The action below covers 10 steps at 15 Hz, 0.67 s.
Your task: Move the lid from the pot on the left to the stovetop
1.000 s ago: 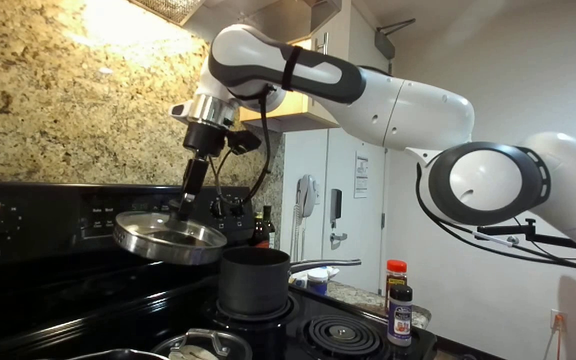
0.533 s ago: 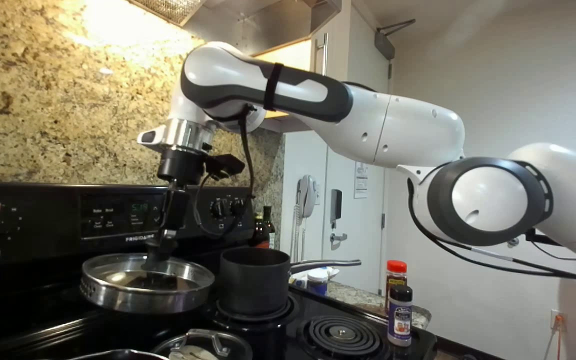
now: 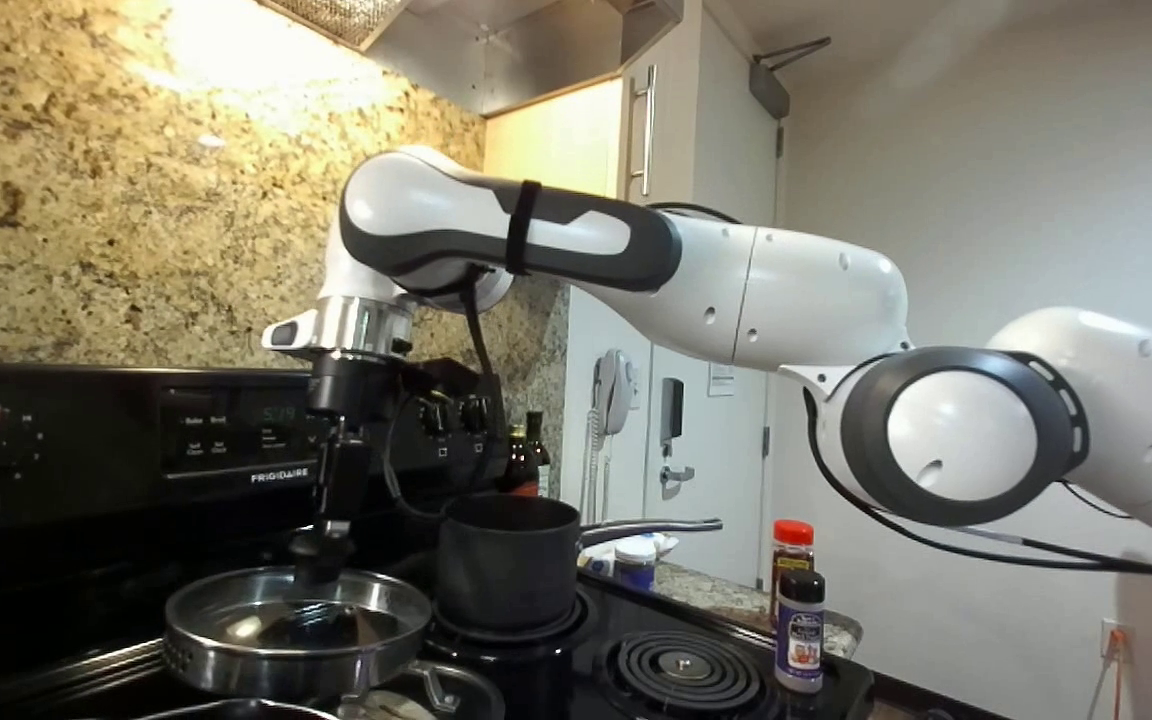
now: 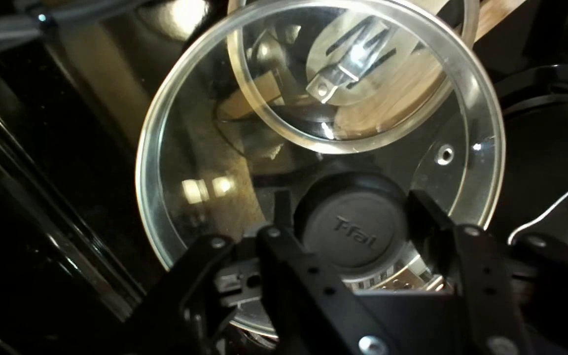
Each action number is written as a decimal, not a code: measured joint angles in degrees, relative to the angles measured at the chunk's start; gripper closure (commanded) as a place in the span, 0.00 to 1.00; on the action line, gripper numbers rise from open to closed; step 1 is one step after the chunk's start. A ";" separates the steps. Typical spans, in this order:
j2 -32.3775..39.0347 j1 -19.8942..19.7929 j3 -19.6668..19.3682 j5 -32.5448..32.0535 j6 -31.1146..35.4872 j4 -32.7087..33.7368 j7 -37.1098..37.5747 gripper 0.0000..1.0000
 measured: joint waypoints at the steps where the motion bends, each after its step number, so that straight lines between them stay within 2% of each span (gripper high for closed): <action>1: 0.36 -0.10 -0.01 0.00 -0.01 0.00 0.00 0.66; 10: 2.14 -0.23 -0.02 0.00 -3.06 0.00 0.00 0.66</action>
